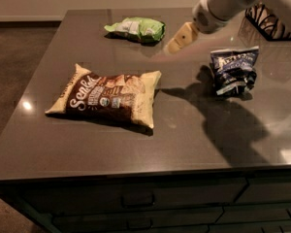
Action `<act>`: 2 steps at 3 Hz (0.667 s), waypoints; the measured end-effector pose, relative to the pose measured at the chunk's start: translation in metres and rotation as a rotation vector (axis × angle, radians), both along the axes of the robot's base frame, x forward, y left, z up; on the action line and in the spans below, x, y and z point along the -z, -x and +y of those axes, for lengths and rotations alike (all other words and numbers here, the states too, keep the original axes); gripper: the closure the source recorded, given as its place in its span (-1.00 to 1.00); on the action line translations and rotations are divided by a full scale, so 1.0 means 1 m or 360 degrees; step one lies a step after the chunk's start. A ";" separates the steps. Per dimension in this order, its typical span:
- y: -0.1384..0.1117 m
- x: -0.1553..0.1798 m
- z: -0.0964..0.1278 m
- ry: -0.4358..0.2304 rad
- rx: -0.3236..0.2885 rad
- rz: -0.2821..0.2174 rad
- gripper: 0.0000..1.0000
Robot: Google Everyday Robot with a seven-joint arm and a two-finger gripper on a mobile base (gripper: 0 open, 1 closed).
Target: Move green rice chip bag near blue chip bag
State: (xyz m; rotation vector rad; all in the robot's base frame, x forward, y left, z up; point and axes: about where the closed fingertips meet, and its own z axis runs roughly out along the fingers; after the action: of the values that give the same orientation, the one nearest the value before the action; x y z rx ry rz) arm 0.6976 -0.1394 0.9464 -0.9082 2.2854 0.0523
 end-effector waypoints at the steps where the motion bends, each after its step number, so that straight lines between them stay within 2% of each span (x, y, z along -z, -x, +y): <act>1: -0.044 0.009 0.020 -0.0055 0.0087 -0.0017 -1.00; 2: -0.078 0.020 0.032 -0.0090 0.0176 -0.0021 -1.00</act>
Offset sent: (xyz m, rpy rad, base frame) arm 0.1209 0.0454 -0.0291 0.0886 -0.0238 -0.1891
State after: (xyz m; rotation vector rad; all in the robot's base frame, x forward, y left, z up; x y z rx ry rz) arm 0.7752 -0.1070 0.9262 -0.7500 2.3057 0.0622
